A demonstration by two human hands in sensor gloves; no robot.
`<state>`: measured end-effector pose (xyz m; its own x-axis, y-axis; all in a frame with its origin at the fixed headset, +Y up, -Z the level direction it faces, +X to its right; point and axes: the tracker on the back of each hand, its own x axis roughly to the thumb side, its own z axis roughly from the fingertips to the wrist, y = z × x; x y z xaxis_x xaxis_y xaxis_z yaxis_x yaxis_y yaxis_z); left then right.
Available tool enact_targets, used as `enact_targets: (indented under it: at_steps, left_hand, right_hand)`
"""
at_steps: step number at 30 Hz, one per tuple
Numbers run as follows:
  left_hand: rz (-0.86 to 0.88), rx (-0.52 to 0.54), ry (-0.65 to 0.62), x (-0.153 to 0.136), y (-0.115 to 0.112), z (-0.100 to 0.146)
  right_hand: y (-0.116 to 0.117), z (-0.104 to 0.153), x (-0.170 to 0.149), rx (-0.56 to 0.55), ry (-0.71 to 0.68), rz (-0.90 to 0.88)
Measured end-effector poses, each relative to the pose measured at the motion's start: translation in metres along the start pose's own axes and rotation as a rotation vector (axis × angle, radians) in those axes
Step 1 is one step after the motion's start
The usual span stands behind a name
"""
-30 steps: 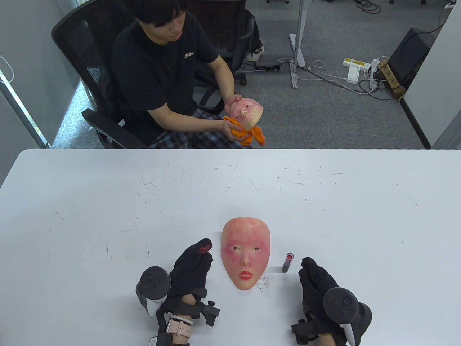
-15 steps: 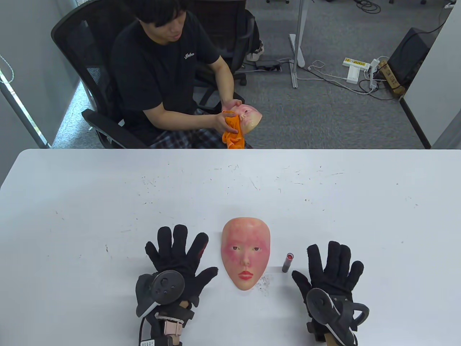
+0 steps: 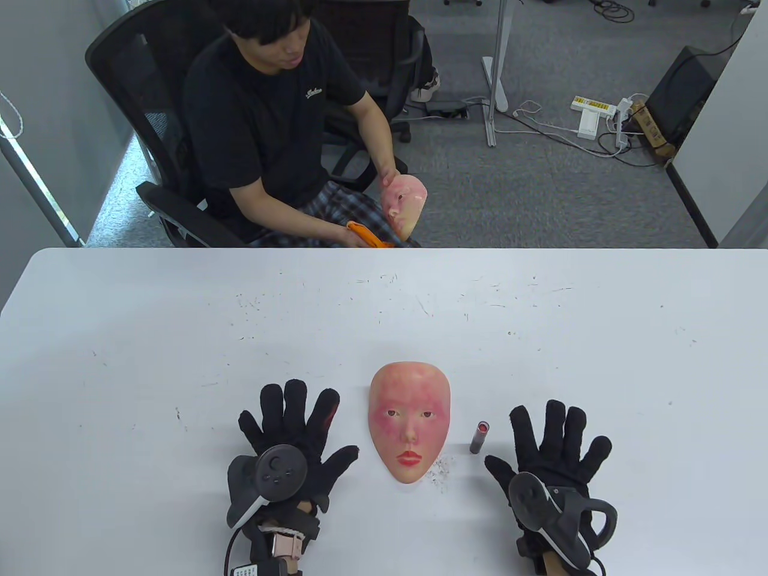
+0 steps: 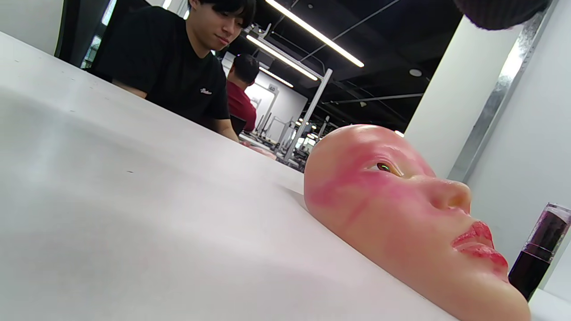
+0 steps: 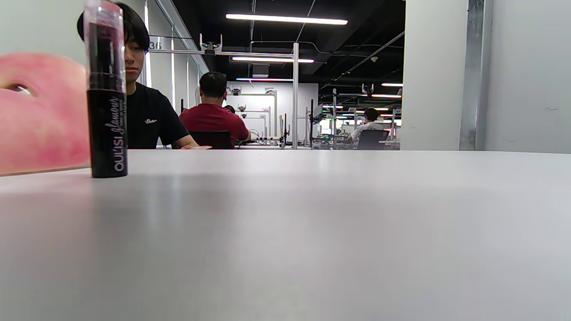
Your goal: Apply lipstick on mannequin lips
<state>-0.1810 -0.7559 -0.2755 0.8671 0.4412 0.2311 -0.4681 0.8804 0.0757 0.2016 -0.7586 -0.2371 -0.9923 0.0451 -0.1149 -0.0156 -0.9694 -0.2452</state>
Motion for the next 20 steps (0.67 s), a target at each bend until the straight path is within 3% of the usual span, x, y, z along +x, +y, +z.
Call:
enact_targets:
  at_steps: [20]
  left_hand:
    - [0.049,0.010,0.015,-0.0038,-0.0021,0.0017]
  right_hand:
    - [-0.0003,0.0040,0.0001,-0.022,0.002,0.003]
